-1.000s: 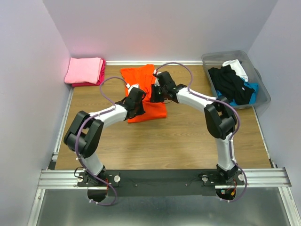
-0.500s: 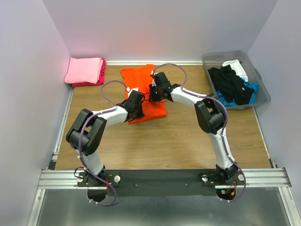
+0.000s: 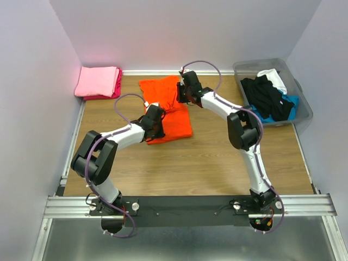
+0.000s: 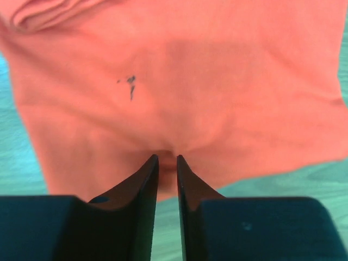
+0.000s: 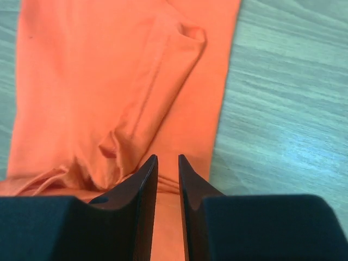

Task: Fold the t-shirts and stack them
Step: Fold the tshirt

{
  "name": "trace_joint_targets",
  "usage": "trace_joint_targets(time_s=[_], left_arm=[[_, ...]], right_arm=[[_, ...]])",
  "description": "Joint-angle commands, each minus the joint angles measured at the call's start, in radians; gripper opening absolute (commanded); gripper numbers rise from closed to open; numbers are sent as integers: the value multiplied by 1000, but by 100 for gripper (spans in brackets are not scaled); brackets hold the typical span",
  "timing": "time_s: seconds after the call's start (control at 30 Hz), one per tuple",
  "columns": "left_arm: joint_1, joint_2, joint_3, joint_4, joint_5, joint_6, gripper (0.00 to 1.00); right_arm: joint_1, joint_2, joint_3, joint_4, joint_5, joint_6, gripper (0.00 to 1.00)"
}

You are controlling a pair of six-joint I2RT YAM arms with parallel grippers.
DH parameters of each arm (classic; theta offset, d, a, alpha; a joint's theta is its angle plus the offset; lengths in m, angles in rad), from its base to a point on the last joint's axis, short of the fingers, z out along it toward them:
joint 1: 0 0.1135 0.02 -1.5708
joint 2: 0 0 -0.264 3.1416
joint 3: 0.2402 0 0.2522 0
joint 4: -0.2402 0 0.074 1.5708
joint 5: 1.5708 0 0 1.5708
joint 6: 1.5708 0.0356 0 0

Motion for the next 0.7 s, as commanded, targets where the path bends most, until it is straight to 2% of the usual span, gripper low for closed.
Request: trace_joint_targets(time_s=[0.0,0.2,0.3,0.57,0.67], left_arm=[[28,-70,41,-50,-21,20,31],[99,-10,153,-75,-32,68,32],[105,64,210,-99,-37,77,32],[116,186,325,-153,-95,83,29],[114,184,336,-178,-84,83,28]], right_arm=[[10,-139,-59,6,11,-21,29],[10,-341,-295,9,-81,29,30],[9,-459,-468,20,-94,58,30],[9,-709,-733,29,-104,114,30],[9,-762,-790,31,-95,130,30]])
